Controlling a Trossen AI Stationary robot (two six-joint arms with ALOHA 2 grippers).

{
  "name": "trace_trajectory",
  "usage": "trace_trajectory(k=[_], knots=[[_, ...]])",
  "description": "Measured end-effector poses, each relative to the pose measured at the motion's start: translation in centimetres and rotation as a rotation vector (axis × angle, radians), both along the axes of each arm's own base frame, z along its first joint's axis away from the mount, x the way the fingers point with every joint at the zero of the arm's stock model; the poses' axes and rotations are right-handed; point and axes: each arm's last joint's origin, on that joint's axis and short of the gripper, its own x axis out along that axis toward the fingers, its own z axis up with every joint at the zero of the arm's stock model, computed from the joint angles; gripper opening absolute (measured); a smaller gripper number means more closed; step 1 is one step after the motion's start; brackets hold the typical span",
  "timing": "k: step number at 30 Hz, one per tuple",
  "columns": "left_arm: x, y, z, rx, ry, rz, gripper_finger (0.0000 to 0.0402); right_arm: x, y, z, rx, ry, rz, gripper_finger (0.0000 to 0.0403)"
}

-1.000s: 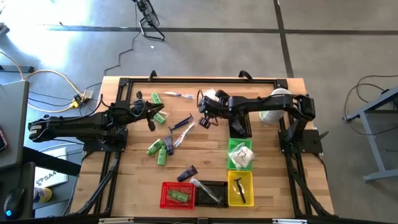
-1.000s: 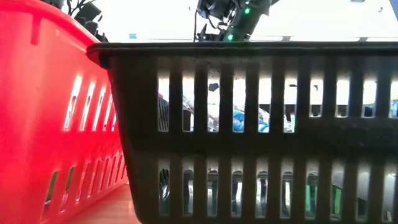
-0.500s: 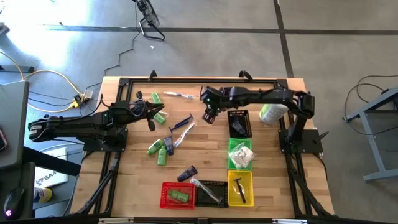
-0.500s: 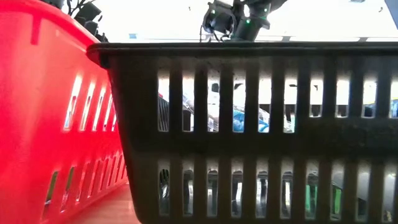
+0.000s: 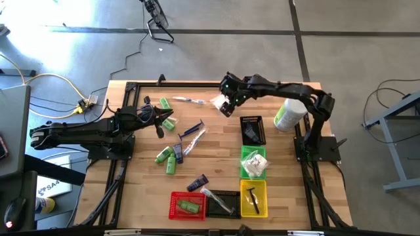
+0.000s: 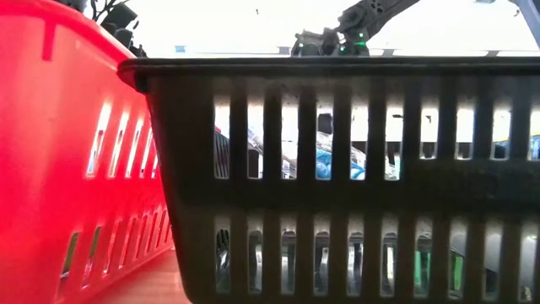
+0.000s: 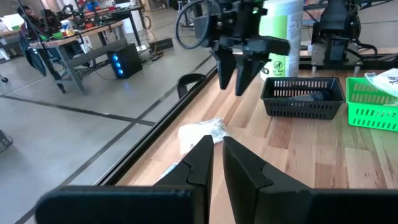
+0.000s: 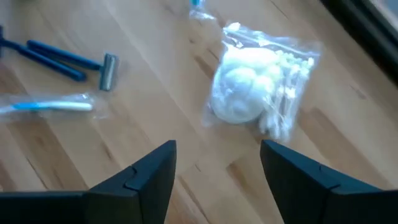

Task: Pick & Place Travel size toiletries
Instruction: Put the cotton pack into the green bin

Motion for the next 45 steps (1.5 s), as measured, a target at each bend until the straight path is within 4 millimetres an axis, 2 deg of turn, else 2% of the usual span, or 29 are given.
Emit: trace_trajectory(k=[4,9,15,31,35,45], knots=[[0.0,0.0,0.0,0.0,-0.001,0.0,0.003,0.0,-1.0,-1.9,0.049,0.005,-0.008,0.0226],[0.0,0.0,0.0,0.0,0.0,0.0,0.003,0.8,-1.8,-5.2,-0.012,0.103,-0.078,0.0226],[0.0,0.0,0.0,0.006,0.002,-0.001,0.003,1.6,-2.4,-6.9,-0.068,0.113,-0.099,0.0218],[0.0,0.0,0.0,0.02,0.01,-0.002,0.003,1.2,-2.8,-7.6,-0.019,0.132,-0.103,0.0154],[0.0,0.0,0.0,0.02,0.011,-0.002,0.003,1.4,-2.9,-8.5,-0.017,0.153,-0.101,0.0135],[0.0,0.0,0.0,0.02,0.01,-0.002,0.003,1.5,-3.0,-8.5,-0.051,0.148,-0.091,0.0073]])
